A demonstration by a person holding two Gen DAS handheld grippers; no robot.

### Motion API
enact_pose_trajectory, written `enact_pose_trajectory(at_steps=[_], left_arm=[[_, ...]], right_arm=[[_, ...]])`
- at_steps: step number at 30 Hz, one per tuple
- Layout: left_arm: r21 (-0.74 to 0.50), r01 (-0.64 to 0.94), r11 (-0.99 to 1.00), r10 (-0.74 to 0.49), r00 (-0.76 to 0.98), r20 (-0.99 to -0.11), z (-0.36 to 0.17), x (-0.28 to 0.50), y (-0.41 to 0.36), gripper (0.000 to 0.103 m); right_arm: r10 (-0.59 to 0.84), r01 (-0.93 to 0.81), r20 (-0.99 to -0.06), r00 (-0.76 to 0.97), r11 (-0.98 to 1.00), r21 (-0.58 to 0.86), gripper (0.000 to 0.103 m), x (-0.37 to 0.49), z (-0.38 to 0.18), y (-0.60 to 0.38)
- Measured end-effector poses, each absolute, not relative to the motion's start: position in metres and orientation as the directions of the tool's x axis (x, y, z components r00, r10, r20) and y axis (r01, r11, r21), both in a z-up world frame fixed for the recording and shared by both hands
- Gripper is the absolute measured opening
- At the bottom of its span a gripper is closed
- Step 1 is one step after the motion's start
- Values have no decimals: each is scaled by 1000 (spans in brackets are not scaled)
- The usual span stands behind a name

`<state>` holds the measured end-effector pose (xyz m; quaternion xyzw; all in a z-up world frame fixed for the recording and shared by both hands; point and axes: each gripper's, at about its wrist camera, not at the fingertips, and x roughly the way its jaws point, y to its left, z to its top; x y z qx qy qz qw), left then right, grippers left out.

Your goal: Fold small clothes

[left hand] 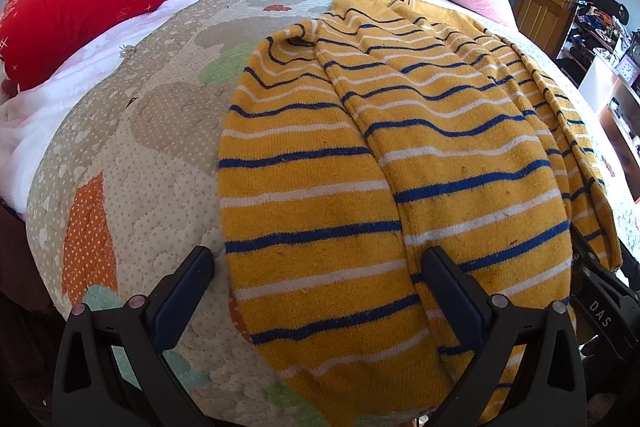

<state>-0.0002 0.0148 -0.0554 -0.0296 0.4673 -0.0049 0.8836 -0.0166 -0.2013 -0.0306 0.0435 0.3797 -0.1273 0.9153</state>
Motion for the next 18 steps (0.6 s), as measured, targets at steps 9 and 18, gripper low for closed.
enact_pose_trajectory(at_steps=[9,18], left_arm=[[-126,-123,984,-20,632,-775,-19,-27,70,103],[-172,-191,966,17,715,-698,10,-74,127,103]], right_arm=[[-137,212,-662,737,977,33,95,-44,31,-216],[146,-121,-783,605,988,92,67,-24,14,-133]])
